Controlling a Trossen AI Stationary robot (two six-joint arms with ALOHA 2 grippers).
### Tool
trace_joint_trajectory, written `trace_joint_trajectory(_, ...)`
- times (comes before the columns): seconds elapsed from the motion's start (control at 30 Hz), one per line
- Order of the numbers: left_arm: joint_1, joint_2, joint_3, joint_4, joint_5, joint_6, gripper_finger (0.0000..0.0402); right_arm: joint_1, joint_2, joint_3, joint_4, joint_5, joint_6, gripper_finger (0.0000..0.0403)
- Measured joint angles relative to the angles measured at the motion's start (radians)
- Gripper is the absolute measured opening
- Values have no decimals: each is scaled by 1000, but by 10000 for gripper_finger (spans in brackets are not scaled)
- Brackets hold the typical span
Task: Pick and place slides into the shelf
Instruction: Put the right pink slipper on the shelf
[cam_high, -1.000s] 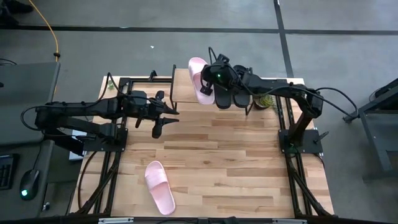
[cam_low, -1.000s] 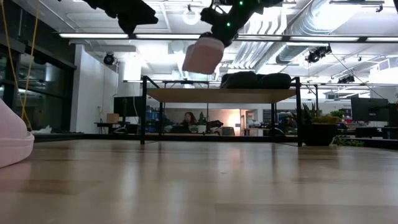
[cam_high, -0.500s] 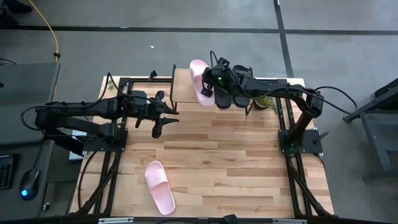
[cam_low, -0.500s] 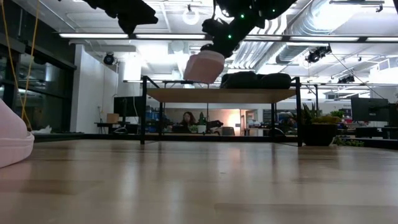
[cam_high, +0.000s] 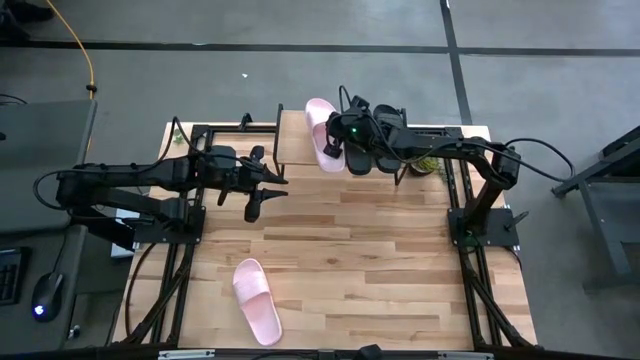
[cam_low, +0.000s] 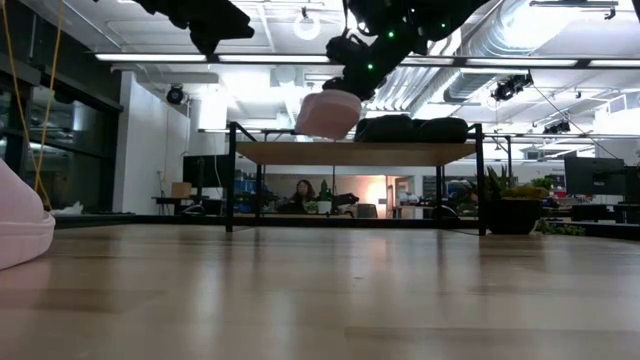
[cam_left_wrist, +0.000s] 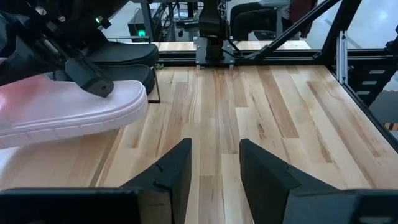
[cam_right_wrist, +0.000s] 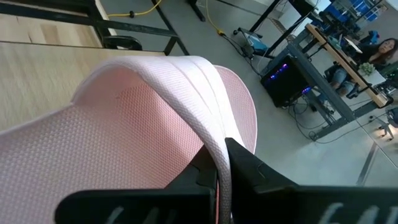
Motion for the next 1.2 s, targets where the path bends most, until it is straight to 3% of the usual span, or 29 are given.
trace_joint_trajectory(0.97,0,0,0,3,0,-2,120,1,32,0,-41,49,26,0)
trace_joint_trajectory(1.2,0,0,1,3,0,-3,120,2,71,1,-33,124,9,0)
